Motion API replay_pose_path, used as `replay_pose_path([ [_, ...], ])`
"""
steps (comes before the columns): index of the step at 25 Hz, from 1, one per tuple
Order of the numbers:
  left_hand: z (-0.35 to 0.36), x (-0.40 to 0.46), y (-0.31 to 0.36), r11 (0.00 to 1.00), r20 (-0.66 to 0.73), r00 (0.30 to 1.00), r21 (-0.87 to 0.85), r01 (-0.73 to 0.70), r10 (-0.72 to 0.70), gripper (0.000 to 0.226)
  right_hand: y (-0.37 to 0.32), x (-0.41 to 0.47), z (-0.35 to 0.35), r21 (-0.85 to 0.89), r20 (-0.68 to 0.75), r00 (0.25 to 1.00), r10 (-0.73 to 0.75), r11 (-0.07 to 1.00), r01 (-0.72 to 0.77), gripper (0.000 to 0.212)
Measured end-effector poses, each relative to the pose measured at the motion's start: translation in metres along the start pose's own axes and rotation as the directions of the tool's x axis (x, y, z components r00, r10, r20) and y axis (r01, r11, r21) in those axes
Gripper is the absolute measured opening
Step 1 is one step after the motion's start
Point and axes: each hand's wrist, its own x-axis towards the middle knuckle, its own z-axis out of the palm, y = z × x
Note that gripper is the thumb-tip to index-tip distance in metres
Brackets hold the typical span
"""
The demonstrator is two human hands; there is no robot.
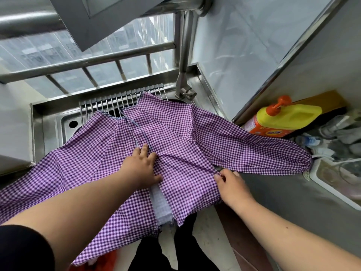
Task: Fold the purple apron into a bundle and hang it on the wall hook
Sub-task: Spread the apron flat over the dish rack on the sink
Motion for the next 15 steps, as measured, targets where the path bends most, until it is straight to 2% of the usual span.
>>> replay_pose_path([
  [3, -0.002, 0.000, 0.003, 1.000, 0.026, 1.000, 0.003, -0.004, 0.004, 0.112, -0.001, -0.006, 0.010, 0.063, 0.073, 0.994, 0.087, 0.994, -0.091, 0.035],
  [6, -0.004, 0.000, 0.003, 1.000, 0.042, 0.999, 0.000, -0.010, 0.010, 0.111, -0.008, -0.005, 0.021, 0.209, 0.305, 0.937, 0.167, 0.949, -0.237, 0.056],
  [7, -0.004, 0.001, 0.002, 1.000, 0.046, 0.999, 0.003, -0.014, 0.014, 0.111, -0.009, -0.007, 0.022, 0.206, 0.365, 0.917, 0.160, 0.947, -0.247, 0.059],
  [9, -0.002, 0.001, 0.000, 1.000, 0.054, 0.998, 0.005, -0.019, 0.019, 0.110, -0.007, -0.011, 0.019, 0.152, 0.442, 0.887, 0.132, 0.964, -0.219, 0.059],
  [11, 0.000, 0.000, -0.002, 1.000, 0.051, 0.998, 0.012, -0.024, 0.023, 0.110, 0.000, -0.012, 0.015, 0.198, 0.488, 0.864, 0.122, 0.949, -0.246, 0.049],
  [12, 0.000, -0.002, -0.004, 1.000, 0.049, 0.999, 0.015, -0.023, 0.023, 0.110, 0.003, -0.011, 0.015, 0.140, 0.444, 0.887, 0.128, 0.968, -0.210, 0.040],
  [13, 0.000, -0.003, -0.005, 1.000, 0.048, 0.999, 0.015, -0.020, 0.020, 0.110, 0.007, -0.007, 0.013, -0.007, 0.356, 0.927, 0.120, 0.992, -0.126, 0.033],
  [15, 0.001, -0.005, -0.010, 1.000, 0.046, 0.999, 0.009, -0.019, 0.019, 0.110, 0.008, -0.003, 0.012, -0.324, 0.192, 0.979, 0.063, 0.946, 0.002, 0.028],
])
